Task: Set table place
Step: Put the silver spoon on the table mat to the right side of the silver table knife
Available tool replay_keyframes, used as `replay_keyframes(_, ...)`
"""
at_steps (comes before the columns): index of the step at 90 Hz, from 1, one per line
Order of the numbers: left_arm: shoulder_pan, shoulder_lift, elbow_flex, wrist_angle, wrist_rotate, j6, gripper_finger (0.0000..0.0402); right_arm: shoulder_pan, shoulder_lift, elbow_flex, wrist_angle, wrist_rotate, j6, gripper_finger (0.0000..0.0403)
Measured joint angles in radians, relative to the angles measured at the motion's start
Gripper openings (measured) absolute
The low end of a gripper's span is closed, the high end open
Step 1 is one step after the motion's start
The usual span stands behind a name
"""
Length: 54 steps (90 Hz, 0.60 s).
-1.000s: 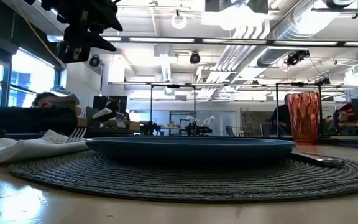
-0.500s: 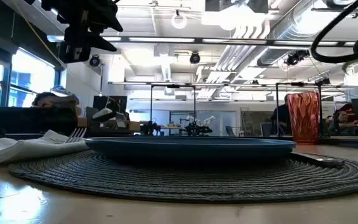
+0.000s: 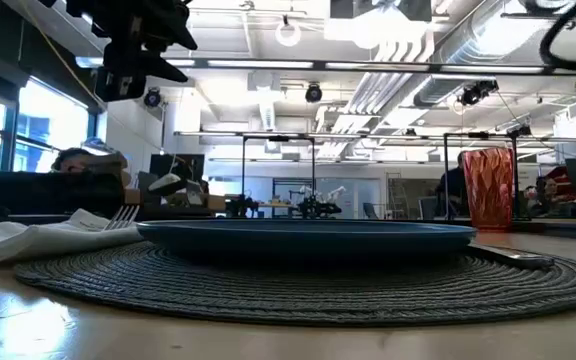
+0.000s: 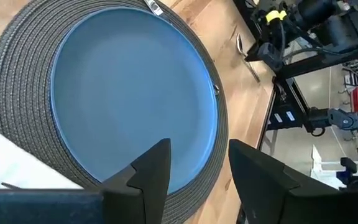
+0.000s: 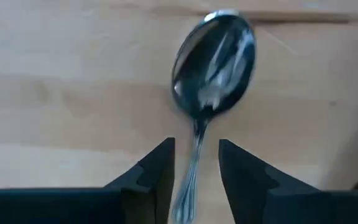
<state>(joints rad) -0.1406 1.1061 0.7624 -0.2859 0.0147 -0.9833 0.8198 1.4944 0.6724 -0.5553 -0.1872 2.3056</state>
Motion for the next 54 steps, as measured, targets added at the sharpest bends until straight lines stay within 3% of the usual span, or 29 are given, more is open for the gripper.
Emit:
replay_keyframes(11, 0.0, 0.0, 0.0, 0.0, 0.007, 0.0, 0.0146, -0.015, -0.008, -0.077, 0.144, -0.005, -0.013, 0.0069)
replay_keyframes(26, -0.004, 0.0, 0.0, -0.001, 0.007, -0.001, 0.0146, -0.038, -0.009, -0.093, 0.169, 0.005, -0.055, 0.0009)
replay_keyframes(45, -0.004, 0.0, 0.0, 0.0, 0.007, -0.007, 0.0146, -0.061, -0.002, -0.028, 0.094, 0.024, -0.061, 0.0)
replay_keyframes(54, -0.004, 0.0, 0.0, -0.001, 0.007, -0.007, 0.0146, -0.068, -0.009, 0.02, 0.06, 0.105, -0.062, 0.0)
